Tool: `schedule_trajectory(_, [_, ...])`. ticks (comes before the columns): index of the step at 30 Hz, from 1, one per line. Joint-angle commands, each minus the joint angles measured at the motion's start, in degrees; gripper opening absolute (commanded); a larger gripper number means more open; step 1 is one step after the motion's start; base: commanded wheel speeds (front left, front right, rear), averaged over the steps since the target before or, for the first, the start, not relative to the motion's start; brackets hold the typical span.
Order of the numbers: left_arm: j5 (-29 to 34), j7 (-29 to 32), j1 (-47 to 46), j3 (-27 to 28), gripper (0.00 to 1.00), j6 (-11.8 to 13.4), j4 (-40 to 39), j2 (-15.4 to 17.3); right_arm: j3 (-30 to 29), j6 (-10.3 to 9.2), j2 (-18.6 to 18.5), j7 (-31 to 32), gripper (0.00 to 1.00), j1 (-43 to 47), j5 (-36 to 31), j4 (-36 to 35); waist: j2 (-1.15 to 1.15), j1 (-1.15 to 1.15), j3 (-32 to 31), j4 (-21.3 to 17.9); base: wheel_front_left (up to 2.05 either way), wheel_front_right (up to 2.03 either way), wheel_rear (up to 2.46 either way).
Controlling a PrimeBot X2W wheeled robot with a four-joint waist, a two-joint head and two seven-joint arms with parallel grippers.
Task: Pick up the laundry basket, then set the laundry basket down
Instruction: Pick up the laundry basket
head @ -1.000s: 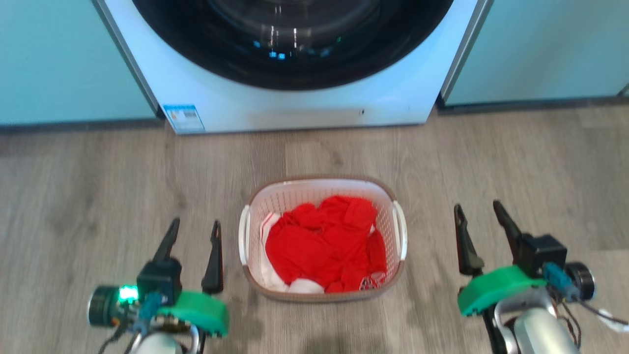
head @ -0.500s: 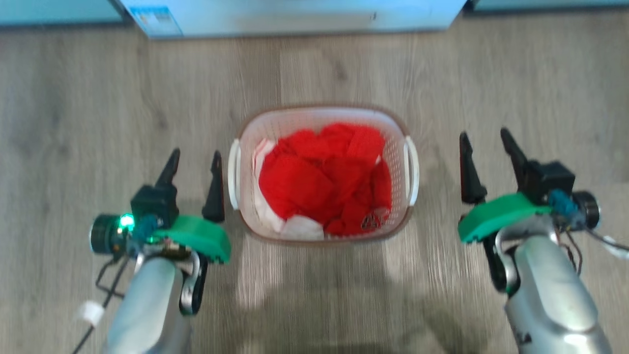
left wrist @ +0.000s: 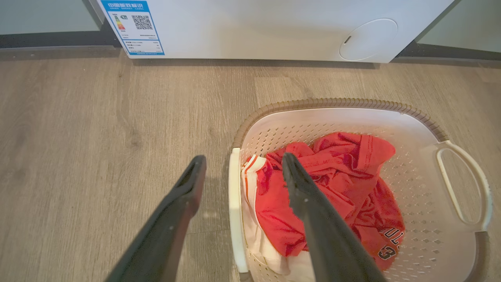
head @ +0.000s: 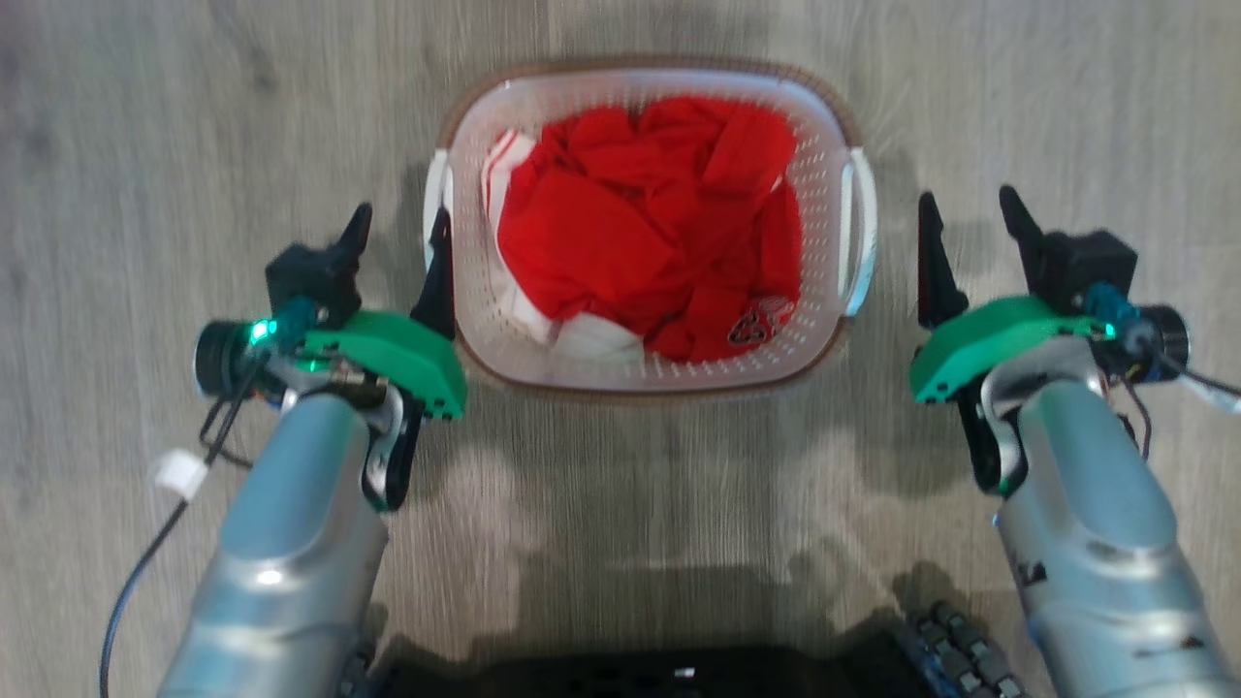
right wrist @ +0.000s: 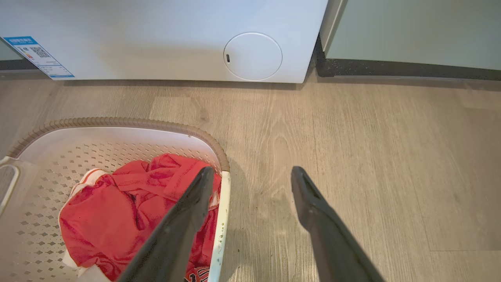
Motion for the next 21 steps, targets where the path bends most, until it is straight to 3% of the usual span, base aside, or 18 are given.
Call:
schedule_trajectory(1, [-0.35,-0.54,-0.52,0.89,1.00,-0.26,-0.30,0.88,0.91,0.08,-0.21,-0.52,1.00,-0.06,-0.04,-0.61,0.00,-0.01,3.19,0.60,0.00,0.00,0.00])
schedule_trajectory(11, [-2.56,-0.54,-8.01,-2.73,1.00,-0.78,9.45,0.88,1.46,0.08,-0.21,-0.52,1.00,-6.04,1.20,5.87,0.00,-0.01,10.57,2.15,0.00,0.00,0.00])
schedule_trajectory(21, [-3.58,-0.54,-12.63,-6.78,1.00,-1.00,14.00,0.88,3.99,0.08,-0.21,-0.52,1.00,-8.90,1.97,9.42,0.00,-0.01,14.29,2.94,0.00,0.00,0.00])
